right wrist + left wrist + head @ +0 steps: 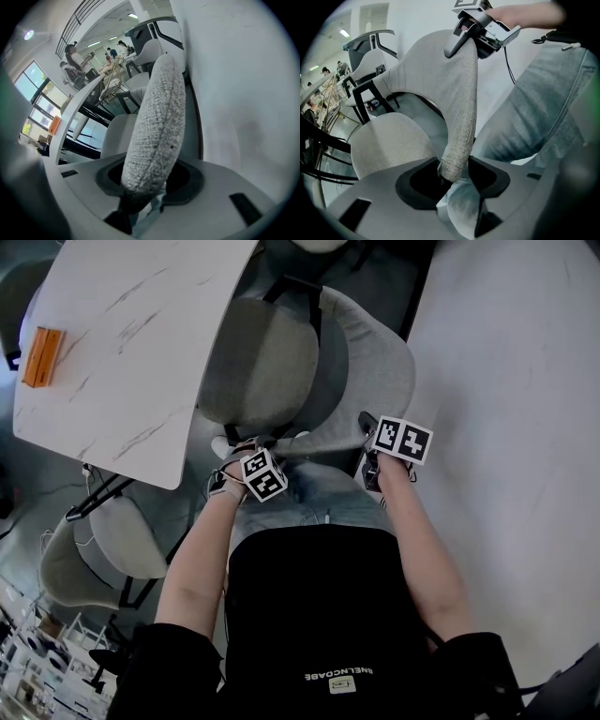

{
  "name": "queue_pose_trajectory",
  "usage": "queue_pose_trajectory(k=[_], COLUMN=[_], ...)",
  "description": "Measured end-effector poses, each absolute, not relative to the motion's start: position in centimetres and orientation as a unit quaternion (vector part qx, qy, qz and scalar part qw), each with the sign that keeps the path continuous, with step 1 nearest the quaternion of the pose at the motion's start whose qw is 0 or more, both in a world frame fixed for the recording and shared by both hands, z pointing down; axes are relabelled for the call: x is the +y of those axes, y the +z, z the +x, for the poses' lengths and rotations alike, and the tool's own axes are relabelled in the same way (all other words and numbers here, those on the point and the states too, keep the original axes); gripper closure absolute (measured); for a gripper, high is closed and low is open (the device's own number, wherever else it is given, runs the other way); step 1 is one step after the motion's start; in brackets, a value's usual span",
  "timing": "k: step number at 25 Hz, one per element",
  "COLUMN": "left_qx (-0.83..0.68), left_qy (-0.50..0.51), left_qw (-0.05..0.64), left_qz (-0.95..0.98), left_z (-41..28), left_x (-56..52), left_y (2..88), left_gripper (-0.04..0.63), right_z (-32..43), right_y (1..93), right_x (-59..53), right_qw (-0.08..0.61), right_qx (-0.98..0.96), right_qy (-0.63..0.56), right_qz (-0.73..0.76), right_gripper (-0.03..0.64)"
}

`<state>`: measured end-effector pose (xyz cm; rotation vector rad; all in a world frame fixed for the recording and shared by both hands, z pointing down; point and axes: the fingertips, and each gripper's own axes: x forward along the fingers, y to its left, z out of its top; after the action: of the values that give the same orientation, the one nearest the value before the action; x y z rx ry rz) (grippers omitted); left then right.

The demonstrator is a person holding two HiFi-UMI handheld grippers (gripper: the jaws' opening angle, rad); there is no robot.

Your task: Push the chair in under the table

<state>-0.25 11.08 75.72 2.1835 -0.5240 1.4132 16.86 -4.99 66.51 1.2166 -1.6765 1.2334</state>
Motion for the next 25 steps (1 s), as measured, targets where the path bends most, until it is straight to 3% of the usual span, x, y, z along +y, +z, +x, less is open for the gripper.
queue_pose_trajectory(k=[13,25], left_qx=[-0.198,-0.197], left_qy=[0.529,0.528], left_qw=[0.250,0.246], left_qz=[0.786,0.789], left_z=[-5.8,-6.0], left_x=[13.2,13.5], left_y=[76.0,75.7], left_gripper=[0.396,0.403], right_z=[10.2,10.3], right_y=[66.3,66.5], right_x=[-4.1,-3.8], right_qw=[0.366,0.350], right_qx=[-0.660,-0.649], right_qy=[0.485,0.491], right_qz=[0.441,0.464], right_gripper=[0.445,0.447])
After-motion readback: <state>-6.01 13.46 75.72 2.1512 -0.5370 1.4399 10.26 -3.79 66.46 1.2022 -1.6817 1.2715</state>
